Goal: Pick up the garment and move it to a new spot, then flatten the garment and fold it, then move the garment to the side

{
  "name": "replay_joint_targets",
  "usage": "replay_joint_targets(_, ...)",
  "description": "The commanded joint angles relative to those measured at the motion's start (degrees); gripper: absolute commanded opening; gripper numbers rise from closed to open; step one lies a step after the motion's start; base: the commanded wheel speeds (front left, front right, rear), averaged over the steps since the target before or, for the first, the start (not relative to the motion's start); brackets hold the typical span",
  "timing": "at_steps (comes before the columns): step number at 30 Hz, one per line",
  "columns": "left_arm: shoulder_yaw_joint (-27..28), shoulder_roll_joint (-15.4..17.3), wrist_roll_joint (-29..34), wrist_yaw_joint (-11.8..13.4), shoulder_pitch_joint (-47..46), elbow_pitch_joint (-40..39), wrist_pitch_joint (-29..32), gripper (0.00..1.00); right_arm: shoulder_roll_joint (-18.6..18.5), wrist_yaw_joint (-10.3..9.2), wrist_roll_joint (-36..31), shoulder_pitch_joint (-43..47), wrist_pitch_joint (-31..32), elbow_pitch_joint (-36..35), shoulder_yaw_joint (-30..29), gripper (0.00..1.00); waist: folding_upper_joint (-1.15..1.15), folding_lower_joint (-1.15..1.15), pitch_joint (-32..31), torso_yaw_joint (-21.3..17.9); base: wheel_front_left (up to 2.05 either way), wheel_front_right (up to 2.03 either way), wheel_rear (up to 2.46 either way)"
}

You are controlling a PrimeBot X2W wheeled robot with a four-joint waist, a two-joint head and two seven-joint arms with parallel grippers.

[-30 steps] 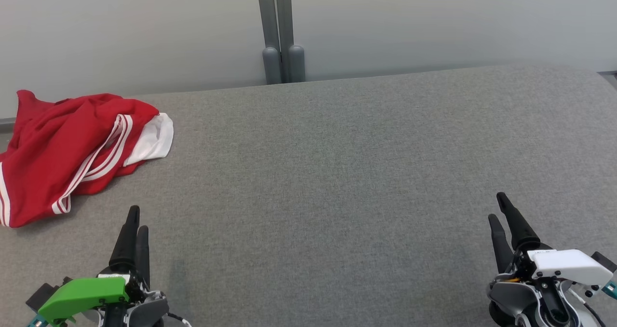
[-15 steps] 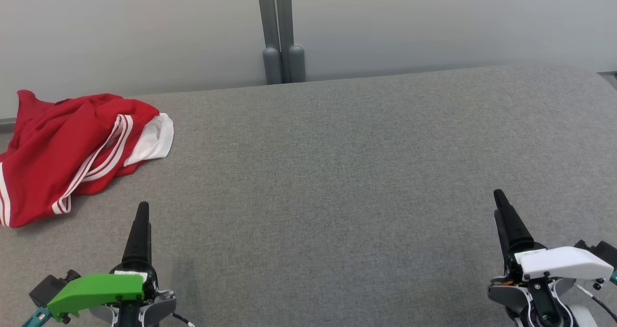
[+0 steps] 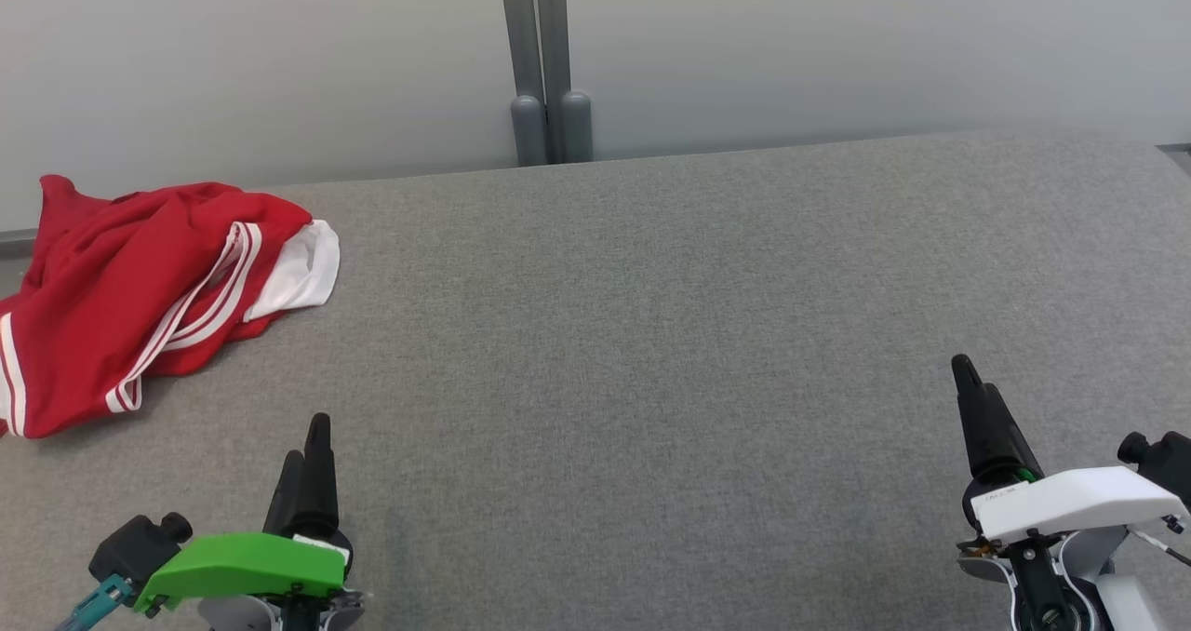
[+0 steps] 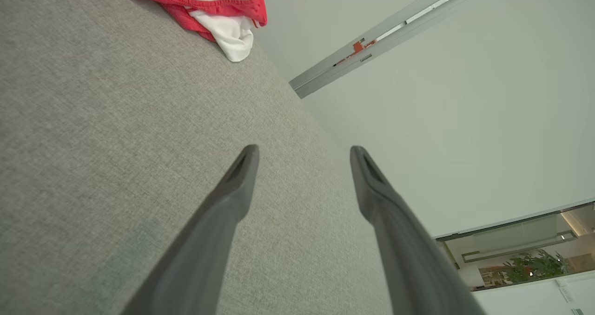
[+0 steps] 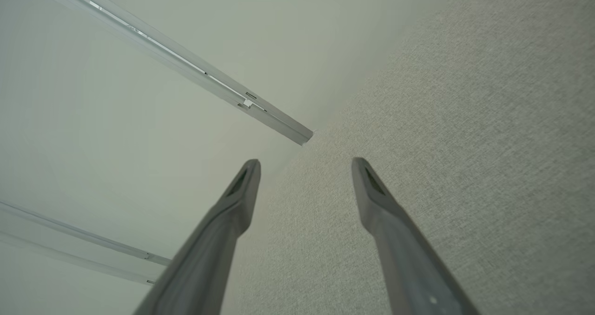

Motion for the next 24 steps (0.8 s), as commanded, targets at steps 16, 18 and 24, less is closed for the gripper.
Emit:
replay_joint_targets(16, -1.32, 1.11, 18.21, 1.82, 1.33, -0.62, -3.58, 1.0, -1.53, 0.03, -16.82, 1.09, -3.65, -2.21, 1.04, 1.0, 0.0, 0.0, -0.14, 0.61, 0.0, 0.0, 0.0)
replay_joint_targets(18, -1.49, 1.12, 19.99, 1.88, 1.45, -0.66, -3.92, 1.0, -1.69, 0.03, -18.36, 1.21, -4.01, -2.03, 1.14, 1.0, 0.0, 0.0, -0.18, 0.65, 0.0, 0.0, 0.0)
replay_joint_targets(24, -1.94, 1.02, 24.54, 2.2, 1.75, -1.4, -4.94, 1.0, -1.97, 0.03, -22.74, 1.72, -5.03, -1.73, 1.46, 1.0, 0.0, 0.0, -0.26, 0.76, 0.0, 0.0, 0.0)
